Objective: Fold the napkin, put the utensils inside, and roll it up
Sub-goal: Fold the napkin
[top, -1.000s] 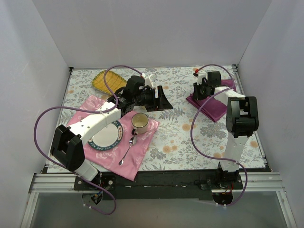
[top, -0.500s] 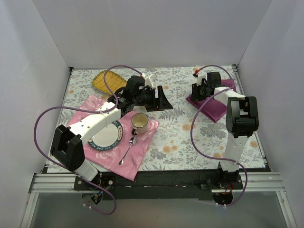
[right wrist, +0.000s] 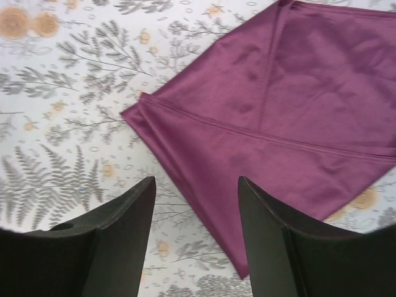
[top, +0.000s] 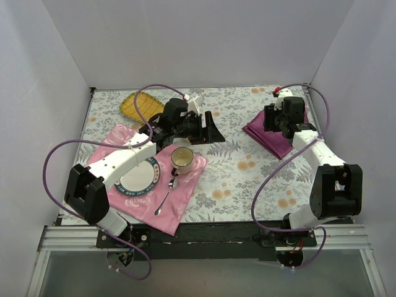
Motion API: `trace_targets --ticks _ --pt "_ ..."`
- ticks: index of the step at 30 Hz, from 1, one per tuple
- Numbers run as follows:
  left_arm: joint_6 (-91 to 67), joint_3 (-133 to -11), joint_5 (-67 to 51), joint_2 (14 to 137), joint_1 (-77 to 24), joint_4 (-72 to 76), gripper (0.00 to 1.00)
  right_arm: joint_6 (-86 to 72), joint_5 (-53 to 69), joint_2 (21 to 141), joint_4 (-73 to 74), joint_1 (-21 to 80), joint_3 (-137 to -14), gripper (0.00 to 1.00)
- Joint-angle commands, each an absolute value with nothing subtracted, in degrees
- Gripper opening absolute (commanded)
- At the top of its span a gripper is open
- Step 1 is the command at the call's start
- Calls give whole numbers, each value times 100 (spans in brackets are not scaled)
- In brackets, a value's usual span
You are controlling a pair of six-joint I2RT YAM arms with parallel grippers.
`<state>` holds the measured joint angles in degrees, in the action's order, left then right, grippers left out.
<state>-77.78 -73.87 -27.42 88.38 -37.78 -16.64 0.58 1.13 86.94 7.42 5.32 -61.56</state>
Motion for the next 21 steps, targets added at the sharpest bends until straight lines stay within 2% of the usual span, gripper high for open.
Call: trace_targets --ticks 1,4,6,12,21 --pt "-7725 -7427 -2839 8236 -3823 -1485 67 1052 -711 8587 431 554 -5573 65" --pt "-7717 -7339 -2961 8122 -3823 -1547 67 1029 -1220 8447 220 545 -5300 67" --pt "-7682 -7321 -3014 8095 -3832 -1634 67 310 -1598 8420 298 510 -5343 69" --pt "-7655 -7523 -3050 8218 -3893 -1722 67 -808 -1715 9026 712 176 -5748 61" --pt "-7646 -7805 -2752 8630 -4096 -1758 66 -466 -1433 9878 290 88 -6336 43"
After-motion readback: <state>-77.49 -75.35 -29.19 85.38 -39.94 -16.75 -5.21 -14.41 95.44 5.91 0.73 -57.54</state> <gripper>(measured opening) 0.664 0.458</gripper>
